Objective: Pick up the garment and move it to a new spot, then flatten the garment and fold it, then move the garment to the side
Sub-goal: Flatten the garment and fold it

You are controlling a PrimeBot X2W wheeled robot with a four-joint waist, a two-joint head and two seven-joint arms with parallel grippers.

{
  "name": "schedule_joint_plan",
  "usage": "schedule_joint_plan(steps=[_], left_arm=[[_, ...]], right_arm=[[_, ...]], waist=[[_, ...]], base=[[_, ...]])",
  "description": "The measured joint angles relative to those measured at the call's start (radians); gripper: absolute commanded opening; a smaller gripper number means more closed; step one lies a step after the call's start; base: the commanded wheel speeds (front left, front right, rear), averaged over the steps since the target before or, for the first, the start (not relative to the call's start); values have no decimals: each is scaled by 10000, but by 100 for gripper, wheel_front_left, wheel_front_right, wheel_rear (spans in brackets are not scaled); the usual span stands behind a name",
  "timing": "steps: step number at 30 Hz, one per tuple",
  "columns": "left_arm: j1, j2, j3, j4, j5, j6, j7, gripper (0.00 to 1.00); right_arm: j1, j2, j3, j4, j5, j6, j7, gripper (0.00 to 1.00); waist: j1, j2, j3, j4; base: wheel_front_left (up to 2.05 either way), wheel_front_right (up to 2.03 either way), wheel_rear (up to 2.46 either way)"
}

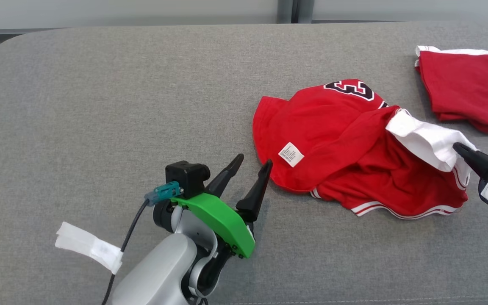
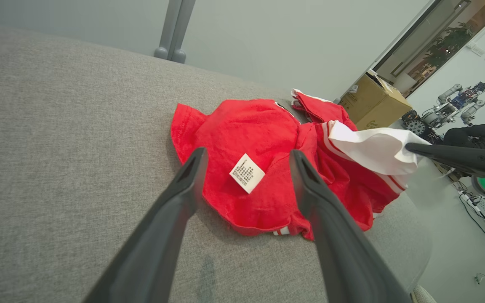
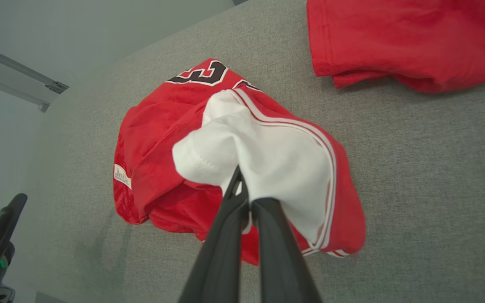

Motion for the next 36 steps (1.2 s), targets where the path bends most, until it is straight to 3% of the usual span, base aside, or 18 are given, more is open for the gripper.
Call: schedule_joint_plan(steps=[6, 17, 24, 36], left_arm=[[69, -29, -244, 537, -320, 0, 573, 100], [41, -58, 393, 1697, -1143, 190, 1319, 100], [-41, -73, 493, 1498, -1818, 190, 1670, 100], [-482, -79, 376, 855, -2355, 188, 2052, 100]], right_arm=[[17, 437, -17, -468, 132, 71, -614, 0], [503, 1475, 798, -984, 232, 685, -1622, 0], [863, 1499, 529, -867, 128, 759, -2209, 0], [1084, 1536, 570, -558, -46, 999, -2711, 0]], waist=[[0, 0, 214, -346], [0, 0, 771, -1140], [0, 0, 1088, -1482], [0, 0, 1117, -1429]], base=[[0, 0, 0], [0, 0, 0], [0, 0, 0], [0, 0, 0]])
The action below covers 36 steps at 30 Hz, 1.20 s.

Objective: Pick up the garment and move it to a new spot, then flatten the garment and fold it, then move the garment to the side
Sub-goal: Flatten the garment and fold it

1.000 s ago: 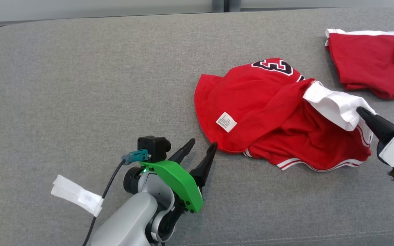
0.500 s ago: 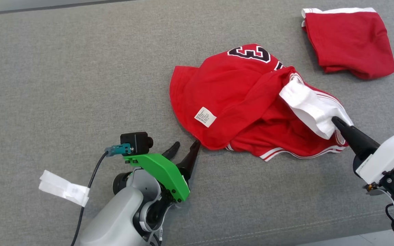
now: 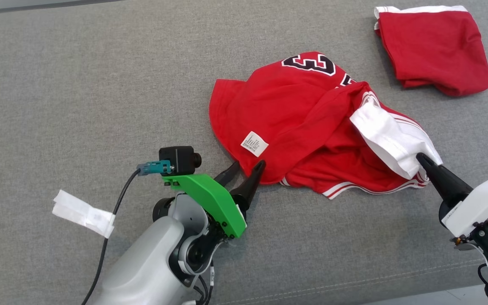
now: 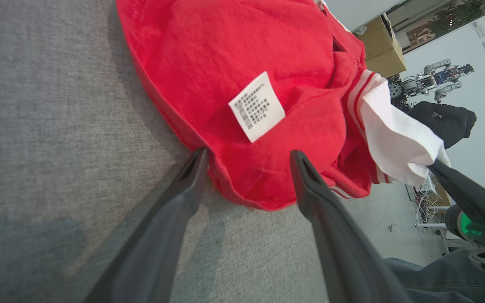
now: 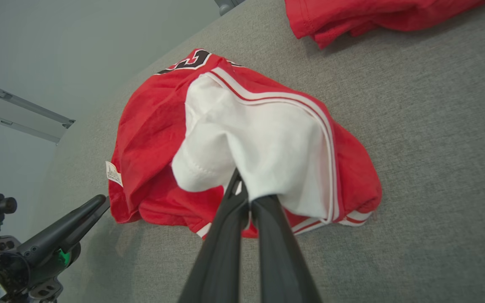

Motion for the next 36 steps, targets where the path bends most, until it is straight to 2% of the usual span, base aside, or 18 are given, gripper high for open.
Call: schedule_joint_plan(steps=[13, 14, 15, 16, 21, 24, 27, 32, 36], left_arm=[[-107, -13, -27, 593, 251, 90, 21, 100], [-122, -17, -33, 648, 351, 90, -17, 92], [-140, -17, -56, 708, 416, 90, -15, 31], [-166, -19, -69, 769, 447, 90, -15, 0], [-186, -15, 84, 571, 10, -27, 46, 0], [-276, -8, 422, -82, -424, -545, 146, 0], [-633, 224, 690, -903, -802, -993, 431, 0], [-1751, 1287, 1285, -2092, -1260, -1425, 1367, 0], [-2468, 2295, 1806, -2414, -1538, -1425, 2305, 0]], right_arm=[[12, 33, 324, 82, -109, 249, -182, 0], [9, 35, 320, 94, -109, 249, -219, 0], [10, 40, 288, 102, -109, 247, -265, 0], [9, 42, 249, 107, -111, 249, -326, 0], [-98, 182, 123, 107, -73, 326, -479, 0], [-442, 150, -69, 79, 84, 336, -489, 0], [-926, -217, -378, 10, 102, 322, -391, 0], [-1864, -894, -815, -98, 249, 234, 100, 0], [-2998, -1028, -754, -42, 652, 142, 713, 0]], waist=[[0, 0, 103, -75], [0, 0, 115, -107], [0, 0, 127, -135], [0, 0, 139, -150], [0, 0, 92, -181], [0, 0, -19, -175], [0, 0, -177, -132], [0, 0, -481, 111], [0, 0, -780, 350]], base=[[0, 0, 0], [0, 0, 0], [0, 0, 0], [0, 0, 0], [0, 0, 0], [0, 0, 0], [0, 0, 0], [0, 0, 0], [0, 0, 0]])
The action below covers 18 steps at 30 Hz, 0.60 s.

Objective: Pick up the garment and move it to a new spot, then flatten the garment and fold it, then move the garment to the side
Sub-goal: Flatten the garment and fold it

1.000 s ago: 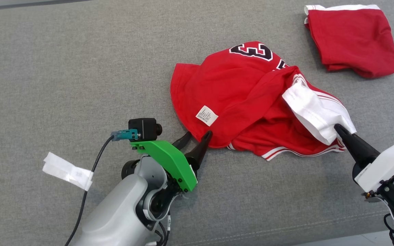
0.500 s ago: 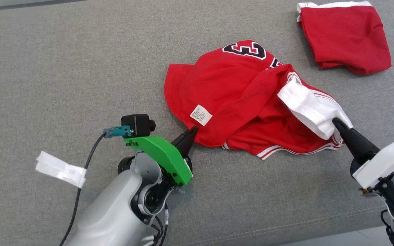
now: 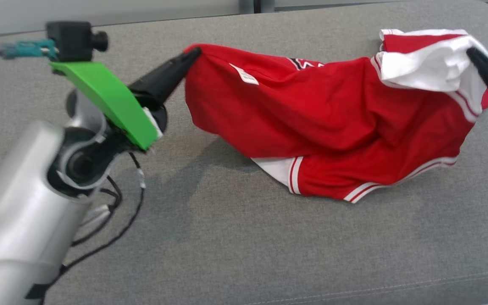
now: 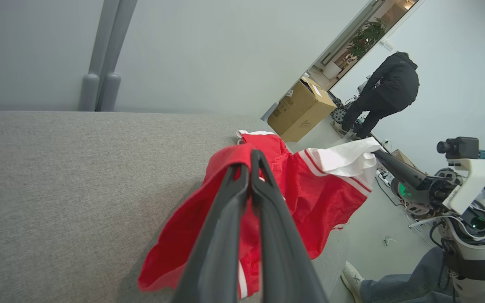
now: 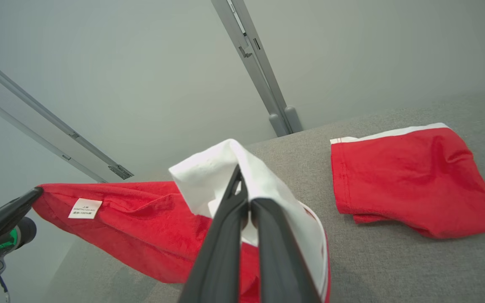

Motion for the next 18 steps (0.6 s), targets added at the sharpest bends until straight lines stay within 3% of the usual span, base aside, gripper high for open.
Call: schedule_joint_plan(steps=[8, 18], left_arm=[[-1148, 1501, 1264, -192, -610, 96, 1143, 0], [-703, 2997, 2625, -2021, -1774, 405, 1837, 0]], right_arm=[[-2289, -38, -393, 111, 1262, -341, 658, 0], [-1874, 23, -1584, -1778, 3885, 94, 1200, 0]], waist=[[0, 0, -696, 408], [0, 0, -1586, 609]], base=[[0, 0, 0], [0, 0, 0]])
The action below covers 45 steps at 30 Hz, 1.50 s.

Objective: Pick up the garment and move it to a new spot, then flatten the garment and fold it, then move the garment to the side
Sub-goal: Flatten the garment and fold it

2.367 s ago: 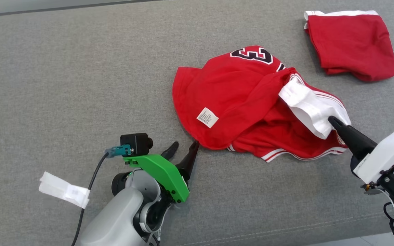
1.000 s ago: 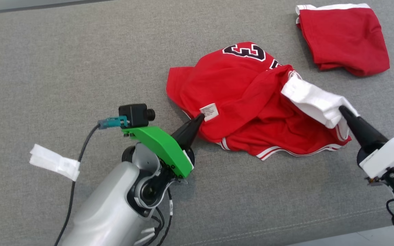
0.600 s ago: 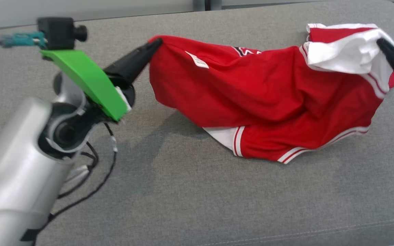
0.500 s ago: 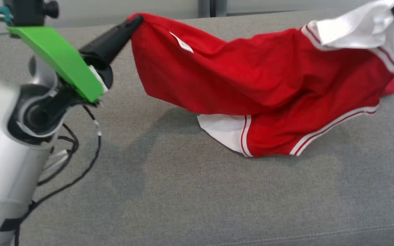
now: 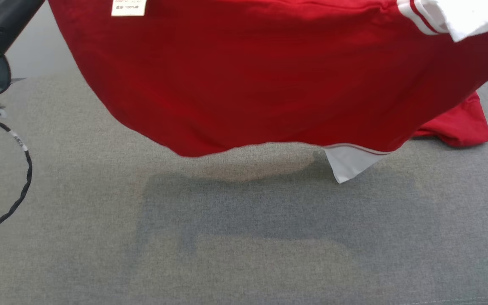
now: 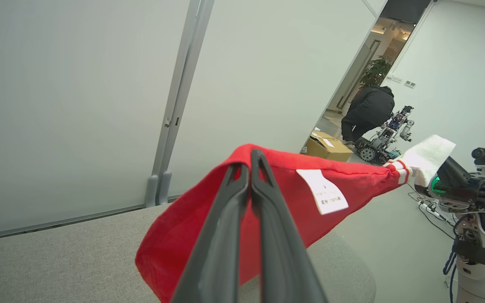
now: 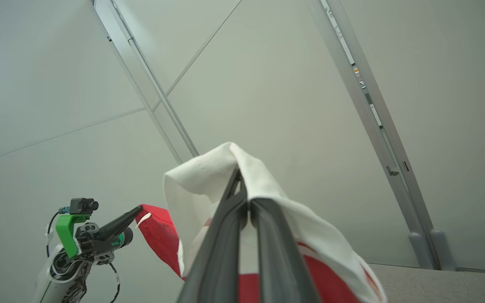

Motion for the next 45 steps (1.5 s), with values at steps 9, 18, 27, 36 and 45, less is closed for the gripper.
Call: schedule_joint_plan(steps=[9, 18, 27, 36, 45], left_arm=[[369, 1104, 625, -1618, -734, 965, 1120, 0], [1171, 798, -132, 288, -817, 1202, 1404, 0], [-1941, -1087, -159, 2276, 2316, 1202, -1193, 0], [-4146, -1741, 738, 1476, 3003, 717, -3344, 0], [286, -1551, 111, 1417, 3455, -537, -4997, 0]], right_arm=[[753, -669, -598, -1243, 453, -999, 1145, 0], [922, 449, 1068, 483, -360, -1511, 1336, 0], [-4337, 3289, 1340, 3093, -3641, -1582, -1889, 0], [-6956, 2577, 1592, 2592, -3417, -1574, -2602, 0], [-1010, 2642, 1542, 1139, -2159, -1576, -1918, 0]], waist=[[-1, 0, -203, -290], [-1, 0, 782, -433], [0, 0, 2134, -207], [0, 0, 3411, -50], [1, 0, 4673, -105]], base=[[0, 0, 0], [0, 0, 0], [0, 0, 0], [0, 0, 0], [0, 0, 0]])
